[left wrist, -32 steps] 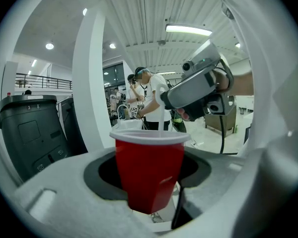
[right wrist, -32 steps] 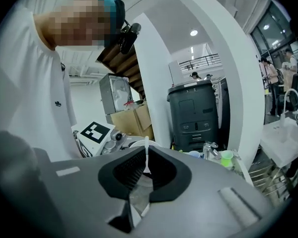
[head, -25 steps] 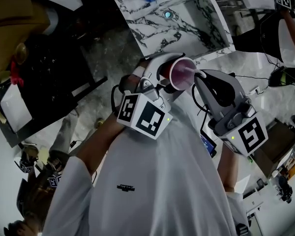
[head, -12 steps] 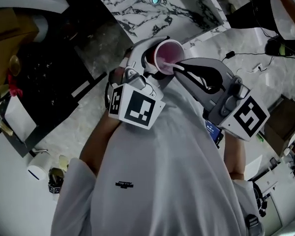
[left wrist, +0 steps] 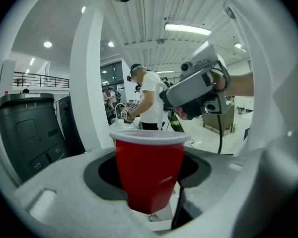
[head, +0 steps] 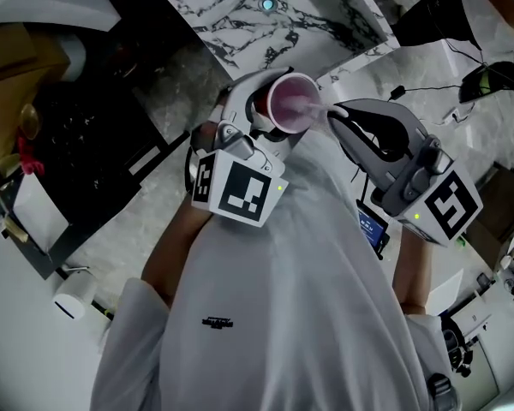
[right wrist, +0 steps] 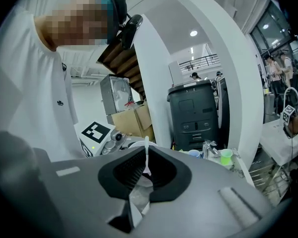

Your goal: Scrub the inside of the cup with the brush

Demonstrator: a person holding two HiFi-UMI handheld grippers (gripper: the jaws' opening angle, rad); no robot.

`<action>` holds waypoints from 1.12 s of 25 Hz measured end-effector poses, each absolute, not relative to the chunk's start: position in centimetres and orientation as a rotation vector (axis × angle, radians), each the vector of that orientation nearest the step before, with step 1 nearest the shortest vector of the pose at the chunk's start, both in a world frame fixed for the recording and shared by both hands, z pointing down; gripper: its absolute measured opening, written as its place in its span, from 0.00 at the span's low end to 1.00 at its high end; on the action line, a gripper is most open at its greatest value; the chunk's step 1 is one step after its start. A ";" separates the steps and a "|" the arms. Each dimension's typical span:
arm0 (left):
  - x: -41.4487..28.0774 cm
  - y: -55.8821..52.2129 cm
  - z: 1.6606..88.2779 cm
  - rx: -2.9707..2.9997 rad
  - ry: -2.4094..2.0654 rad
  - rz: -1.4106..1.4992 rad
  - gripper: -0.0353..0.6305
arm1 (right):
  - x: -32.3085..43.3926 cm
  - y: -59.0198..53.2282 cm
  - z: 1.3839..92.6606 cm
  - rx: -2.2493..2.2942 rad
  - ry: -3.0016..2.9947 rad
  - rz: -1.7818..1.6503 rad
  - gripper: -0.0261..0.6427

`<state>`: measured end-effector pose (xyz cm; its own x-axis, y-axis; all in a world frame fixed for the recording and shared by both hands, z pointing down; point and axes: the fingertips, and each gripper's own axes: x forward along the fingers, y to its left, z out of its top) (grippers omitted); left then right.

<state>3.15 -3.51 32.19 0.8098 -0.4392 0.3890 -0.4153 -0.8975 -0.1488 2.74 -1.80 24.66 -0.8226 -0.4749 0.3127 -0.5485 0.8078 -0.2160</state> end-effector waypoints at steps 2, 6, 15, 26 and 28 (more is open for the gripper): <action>2.8 -3.6 32.3 -2.932 0.707 -0.659 0.44 | 3.0 -2.1 24.0 0.807 -2.758 0.412 0.07; 2.0 -4.3 32.7 -2.936 0.770 -0.673 0.44 | 3.4 -2.9 22.4 0.858 -2.783 0.399 0.08; 0.9 -5.6 32.5 -2.934 0.867 -0.668 0.44 | 6.6 -5.6 20.2 1.124 -2.843 0.425 0.08; 1.0 -5.9 32.1 -2.960 0.875 -0.633 0.44 | 8.7 -6.9 24.4 1.322 -2.682 0.335 0.08; 1.1 -6.0 32.0 -2.952 0.866 -0.630 0.44 | 8.6 -7.0 25.7 1.339 -2.629 0.296 0.08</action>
